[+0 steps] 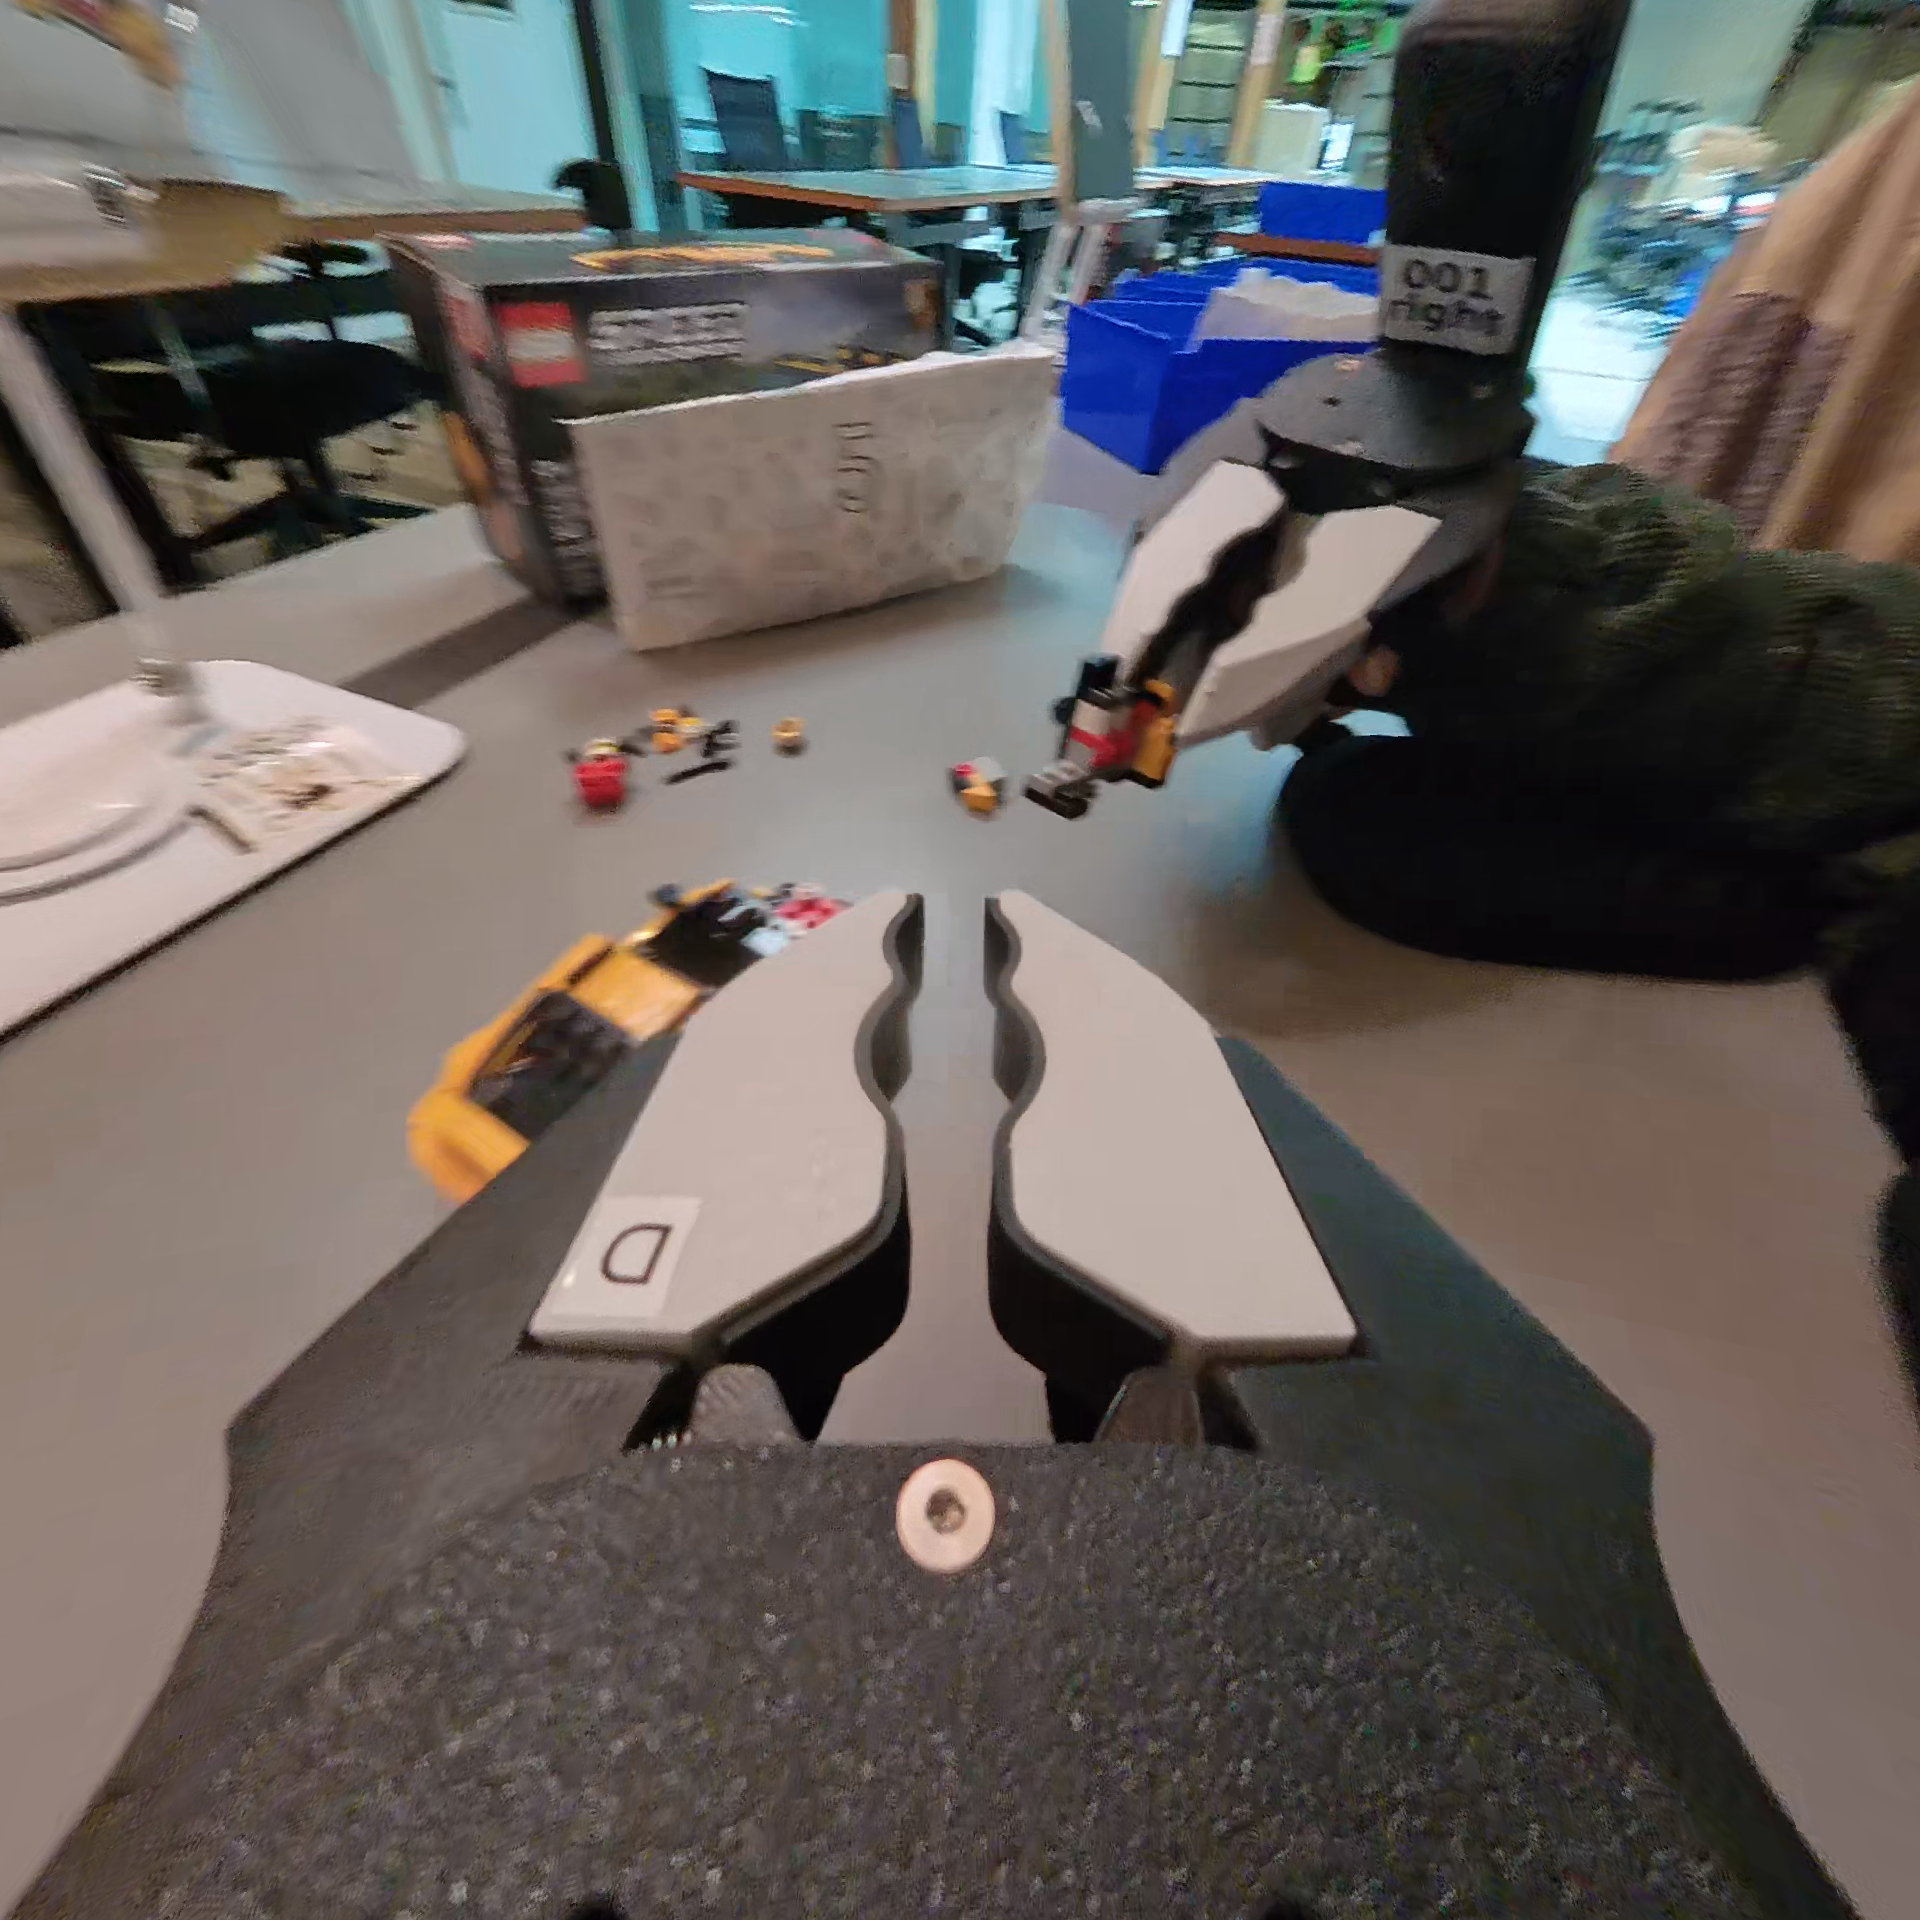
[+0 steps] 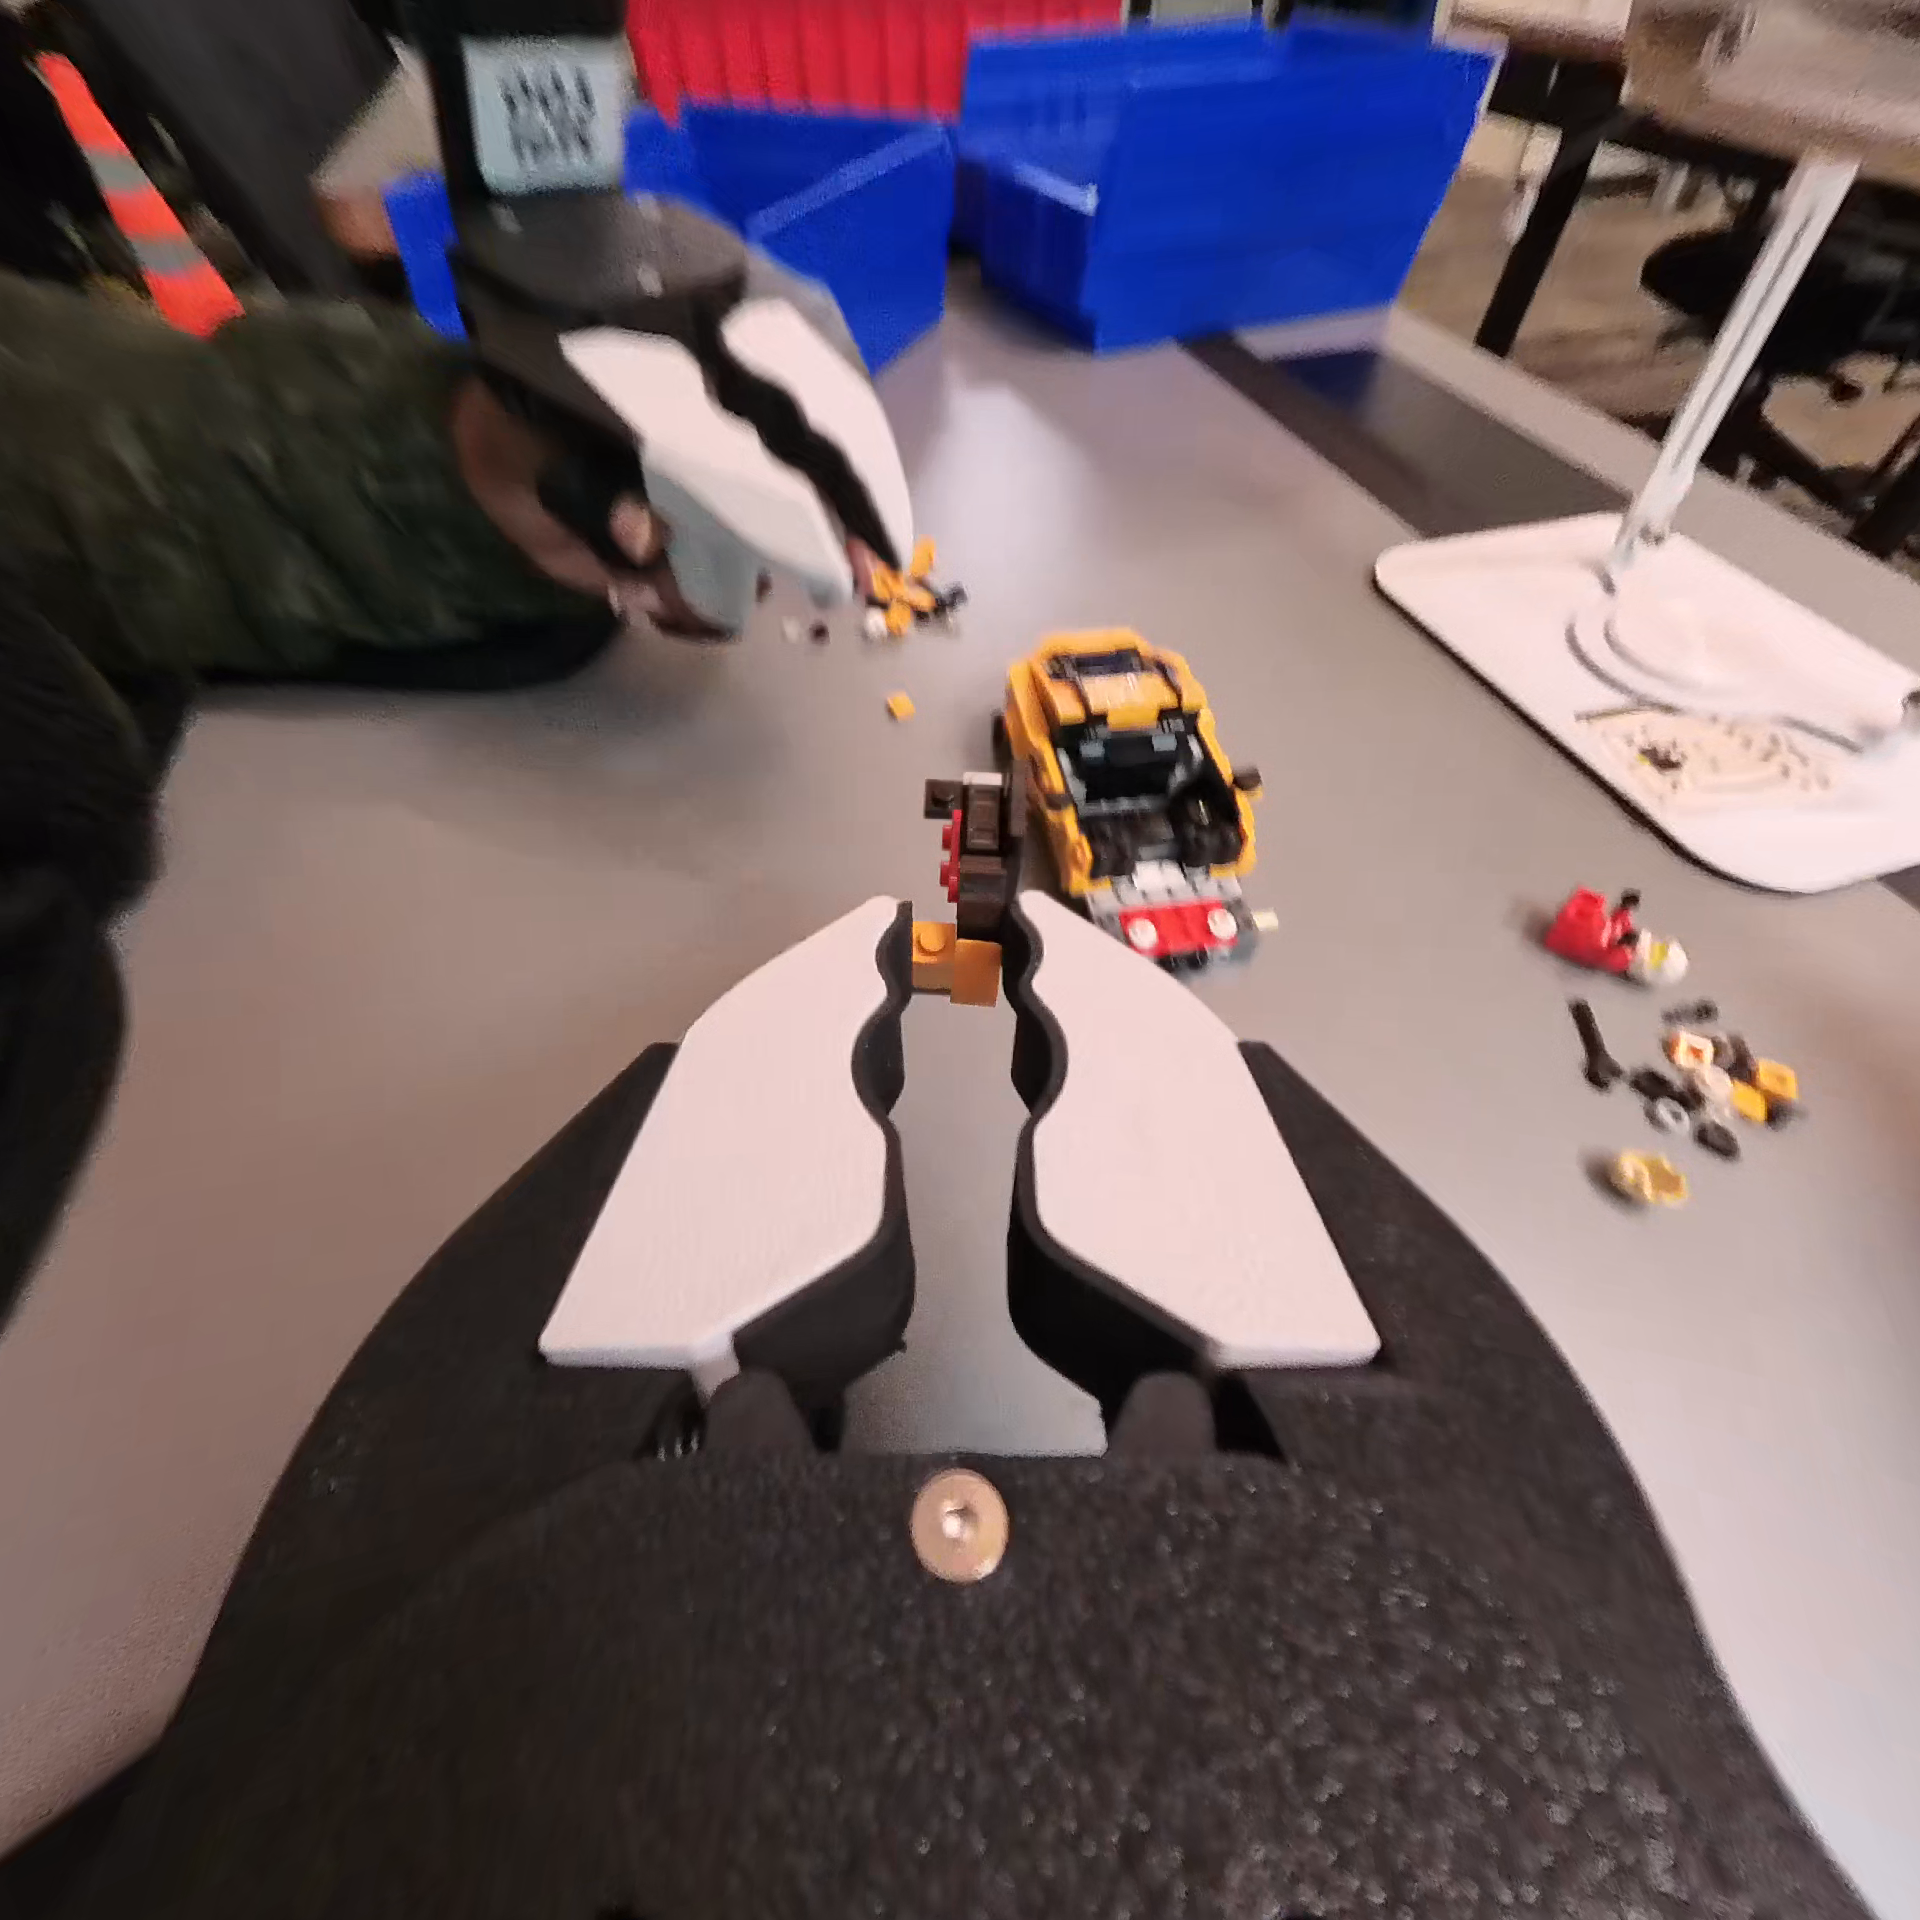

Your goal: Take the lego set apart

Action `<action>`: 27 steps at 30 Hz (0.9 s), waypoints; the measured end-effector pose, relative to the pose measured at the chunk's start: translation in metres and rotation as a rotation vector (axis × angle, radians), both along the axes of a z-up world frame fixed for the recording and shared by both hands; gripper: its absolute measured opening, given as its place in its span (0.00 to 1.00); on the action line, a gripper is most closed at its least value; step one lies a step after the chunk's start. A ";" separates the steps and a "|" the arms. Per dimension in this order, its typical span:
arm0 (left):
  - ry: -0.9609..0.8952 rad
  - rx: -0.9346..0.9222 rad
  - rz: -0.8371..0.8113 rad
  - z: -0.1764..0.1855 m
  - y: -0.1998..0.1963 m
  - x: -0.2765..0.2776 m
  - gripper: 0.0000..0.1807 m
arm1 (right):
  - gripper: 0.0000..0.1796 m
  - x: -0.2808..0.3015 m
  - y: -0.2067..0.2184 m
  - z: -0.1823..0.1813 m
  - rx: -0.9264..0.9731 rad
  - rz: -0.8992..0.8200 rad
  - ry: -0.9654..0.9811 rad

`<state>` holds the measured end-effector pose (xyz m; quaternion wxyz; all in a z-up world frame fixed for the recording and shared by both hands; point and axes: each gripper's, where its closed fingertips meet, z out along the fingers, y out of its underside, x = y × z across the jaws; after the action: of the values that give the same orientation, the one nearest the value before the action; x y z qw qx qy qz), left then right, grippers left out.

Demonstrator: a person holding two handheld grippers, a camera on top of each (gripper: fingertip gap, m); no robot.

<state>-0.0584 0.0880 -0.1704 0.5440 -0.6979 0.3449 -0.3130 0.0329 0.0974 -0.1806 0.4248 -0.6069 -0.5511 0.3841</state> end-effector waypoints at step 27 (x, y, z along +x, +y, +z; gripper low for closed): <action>-0.365 -0.107 -0.287 0.042 -0.042 0.041 0.08 | 0.09 -0.055 -0.055 0.055 -0.153 0.253 0.334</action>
<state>-0.0171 0.0464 -0.1283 0.5093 -0.6015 0.3194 -0.5261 -0.0222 0.0420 -0.1251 0.4114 -0.4914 -0.5142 0.5700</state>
